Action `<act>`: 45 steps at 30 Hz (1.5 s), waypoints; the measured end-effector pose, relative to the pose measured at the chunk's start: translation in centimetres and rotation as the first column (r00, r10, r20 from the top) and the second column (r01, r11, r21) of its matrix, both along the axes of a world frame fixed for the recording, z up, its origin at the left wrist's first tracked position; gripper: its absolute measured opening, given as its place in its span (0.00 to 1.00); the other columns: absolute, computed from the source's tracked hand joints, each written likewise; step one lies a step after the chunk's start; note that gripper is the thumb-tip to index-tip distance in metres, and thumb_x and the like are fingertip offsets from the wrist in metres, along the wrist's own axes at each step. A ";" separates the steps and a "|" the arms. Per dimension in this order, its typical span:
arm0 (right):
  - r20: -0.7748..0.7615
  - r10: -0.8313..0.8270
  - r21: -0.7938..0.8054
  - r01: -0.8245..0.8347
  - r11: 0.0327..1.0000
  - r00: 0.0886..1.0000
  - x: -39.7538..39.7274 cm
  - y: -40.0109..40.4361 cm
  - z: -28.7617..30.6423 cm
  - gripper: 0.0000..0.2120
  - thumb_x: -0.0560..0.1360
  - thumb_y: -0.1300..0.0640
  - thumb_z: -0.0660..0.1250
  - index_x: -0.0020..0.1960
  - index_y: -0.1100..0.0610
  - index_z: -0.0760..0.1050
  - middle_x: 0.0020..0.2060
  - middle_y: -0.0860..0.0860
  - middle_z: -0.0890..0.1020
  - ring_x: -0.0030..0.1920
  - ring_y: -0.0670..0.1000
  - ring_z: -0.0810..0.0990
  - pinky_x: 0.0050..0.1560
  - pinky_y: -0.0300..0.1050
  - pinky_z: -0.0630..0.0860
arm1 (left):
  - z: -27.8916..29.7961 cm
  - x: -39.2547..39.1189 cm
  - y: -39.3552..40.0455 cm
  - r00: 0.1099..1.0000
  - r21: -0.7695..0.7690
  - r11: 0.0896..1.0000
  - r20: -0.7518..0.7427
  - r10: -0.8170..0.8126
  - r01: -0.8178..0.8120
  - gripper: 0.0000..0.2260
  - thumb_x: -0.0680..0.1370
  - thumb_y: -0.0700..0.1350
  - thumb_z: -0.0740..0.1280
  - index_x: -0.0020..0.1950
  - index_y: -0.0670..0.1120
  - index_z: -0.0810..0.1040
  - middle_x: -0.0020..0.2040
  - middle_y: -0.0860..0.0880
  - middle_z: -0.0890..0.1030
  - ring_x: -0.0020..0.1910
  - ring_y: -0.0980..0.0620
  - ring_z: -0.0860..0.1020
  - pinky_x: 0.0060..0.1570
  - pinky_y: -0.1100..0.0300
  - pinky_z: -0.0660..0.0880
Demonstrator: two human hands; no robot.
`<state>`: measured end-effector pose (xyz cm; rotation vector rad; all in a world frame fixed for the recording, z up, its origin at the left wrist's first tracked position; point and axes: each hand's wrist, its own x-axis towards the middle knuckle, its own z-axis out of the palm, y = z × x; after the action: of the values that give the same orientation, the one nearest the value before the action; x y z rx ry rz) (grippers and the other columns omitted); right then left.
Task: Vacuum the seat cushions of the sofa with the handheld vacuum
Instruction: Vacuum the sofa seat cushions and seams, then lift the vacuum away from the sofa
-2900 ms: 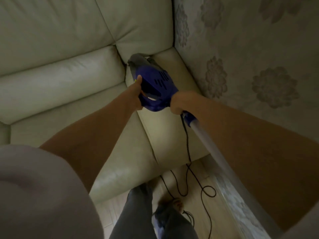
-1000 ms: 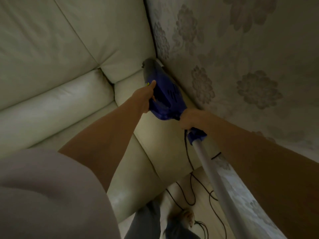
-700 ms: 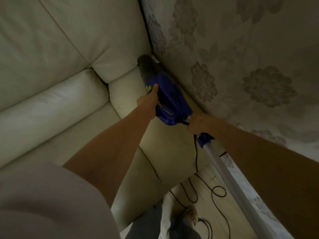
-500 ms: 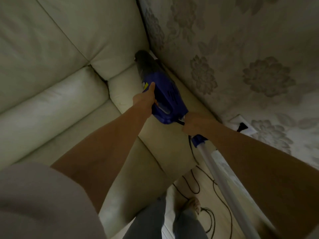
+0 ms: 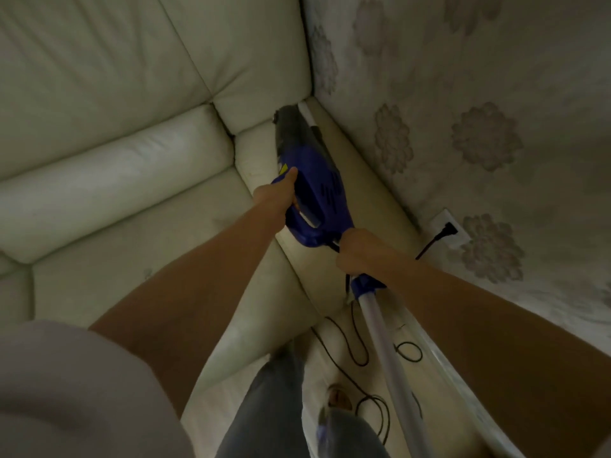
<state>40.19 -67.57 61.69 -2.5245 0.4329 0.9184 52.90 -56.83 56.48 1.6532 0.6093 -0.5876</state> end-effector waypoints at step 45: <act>0.116 0.764 0.026 -0.771 0.636 0.634 -31.5 53.7 -7.1 0.14 0.78 0.51 0.61 0.62 0.55 0.73 0.54 0.54 0.81 0.53 0.55 0.81 0.55 0.51 0.77 | 2.6 -44.4 57.9 0.440 -0.440 0.355 -0.106 0.892 -0.825 0.10 0.79 0.33 0.62 0.38 0.40 0.71 0.21 0.49 0.75 0.19 0.54 0.73 0.24 0.64 0.74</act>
<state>8.68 -13.88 54.62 -2.6590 -0.7946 1.0411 8.49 1.10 59.13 0.7164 1.0457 0.2194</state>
